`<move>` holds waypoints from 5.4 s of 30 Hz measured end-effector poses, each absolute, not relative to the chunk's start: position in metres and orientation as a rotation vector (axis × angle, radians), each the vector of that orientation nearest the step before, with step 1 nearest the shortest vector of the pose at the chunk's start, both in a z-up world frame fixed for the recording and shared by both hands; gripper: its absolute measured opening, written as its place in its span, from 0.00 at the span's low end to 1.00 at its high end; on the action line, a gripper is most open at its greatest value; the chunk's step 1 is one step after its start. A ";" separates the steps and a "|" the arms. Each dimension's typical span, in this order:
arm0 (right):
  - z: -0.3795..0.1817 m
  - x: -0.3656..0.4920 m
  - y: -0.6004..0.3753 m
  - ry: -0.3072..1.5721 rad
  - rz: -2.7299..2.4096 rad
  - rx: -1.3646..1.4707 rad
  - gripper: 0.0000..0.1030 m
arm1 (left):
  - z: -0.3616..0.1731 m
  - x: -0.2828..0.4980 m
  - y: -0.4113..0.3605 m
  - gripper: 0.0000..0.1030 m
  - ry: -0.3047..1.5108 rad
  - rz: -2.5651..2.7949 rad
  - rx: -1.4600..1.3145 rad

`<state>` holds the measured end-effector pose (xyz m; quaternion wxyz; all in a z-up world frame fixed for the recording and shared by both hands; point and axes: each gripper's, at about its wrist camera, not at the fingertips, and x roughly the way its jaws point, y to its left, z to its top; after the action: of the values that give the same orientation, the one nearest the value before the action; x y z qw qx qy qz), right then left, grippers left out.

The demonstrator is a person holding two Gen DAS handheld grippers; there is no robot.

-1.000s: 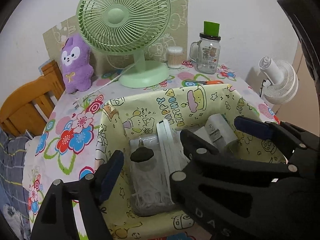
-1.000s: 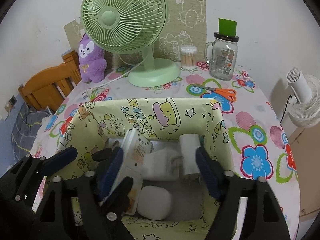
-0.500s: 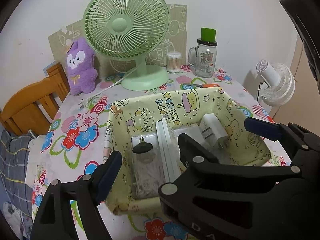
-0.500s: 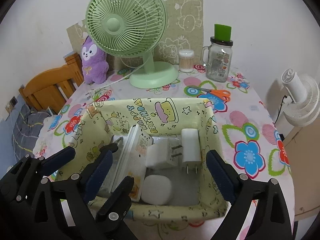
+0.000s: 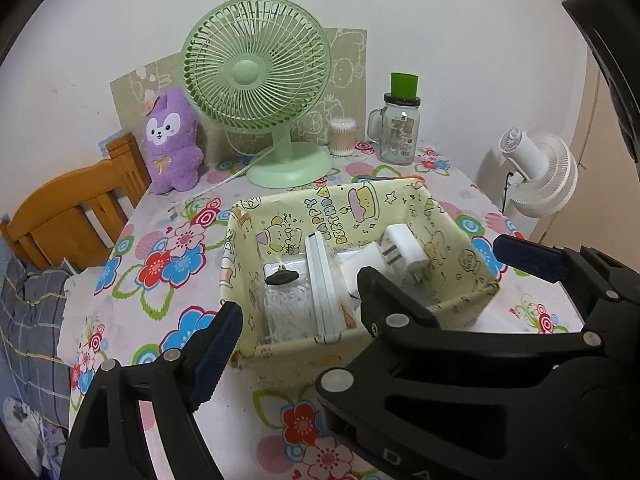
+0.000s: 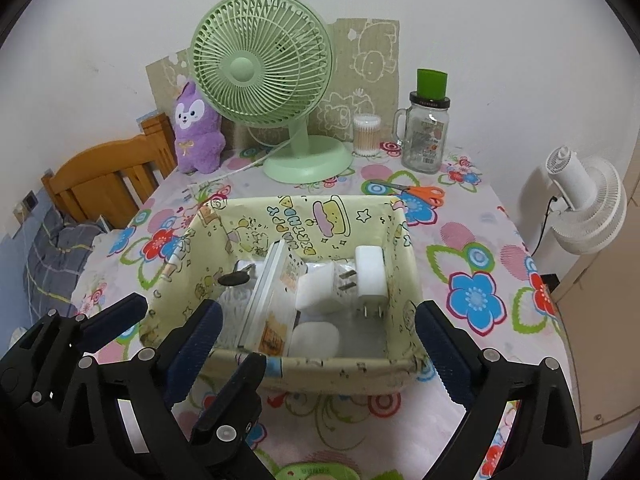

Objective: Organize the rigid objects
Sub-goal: 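Withdraw both open tools up out of the basket, then move the right tool to the cream bunny-printed round case and grasp it, then grasp the green panda case with the left tool while the right tool holds the bunny case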

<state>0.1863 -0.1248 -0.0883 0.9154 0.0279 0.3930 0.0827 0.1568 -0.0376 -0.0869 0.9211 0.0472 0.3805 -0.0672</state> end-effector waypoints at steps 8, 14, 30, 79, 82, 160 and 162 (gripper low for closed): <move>-0.080 0.166 -0.128 0.784 0.166 0.060 0.96 | -0.080 0.138 -0.041 0.84 0.757 -0.139 0.103; -0.074 0.151 -0.130 0.769 0.165 0.056 0.96 | -0.075 0.123 -0.042 0.84 0.744 -0.138 0.100; -0.071 0.120 -0.141 0.748 0.166 0.048 0.96 | -0.074 0.092 -0.056 0.86 0.735 -0.152 0.091; -0.157 0.073 -0.132 0.886 0.161 0.002 0.96 | -0.165 0.055 -0.032 0.91 0.881 -0.090 0.094; -0.162 0.073 -0.129 0.899 0.158 0.000 0.96 | -0.170 0.055 -0.029 0.91 0.890 -0.085 0.096; -0.190 0.097 -0.232 0.954 0.056 0.116 0.75 | -0.194 0.081 -0.116 0.93 0.994 0.024 -0.029; -0.192 0.097 -0.234 0.958 0.058 0.120 0.75 | -0.195 0.081 -0.115 0.92 0.986 0.045 -0.038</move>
<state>0.0970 -0.2337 -0.1923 0.8853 0.0576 0.4605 0.0280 0.0809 -0.1151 -0.1945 0.8806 -0.0185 0.4730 0.0217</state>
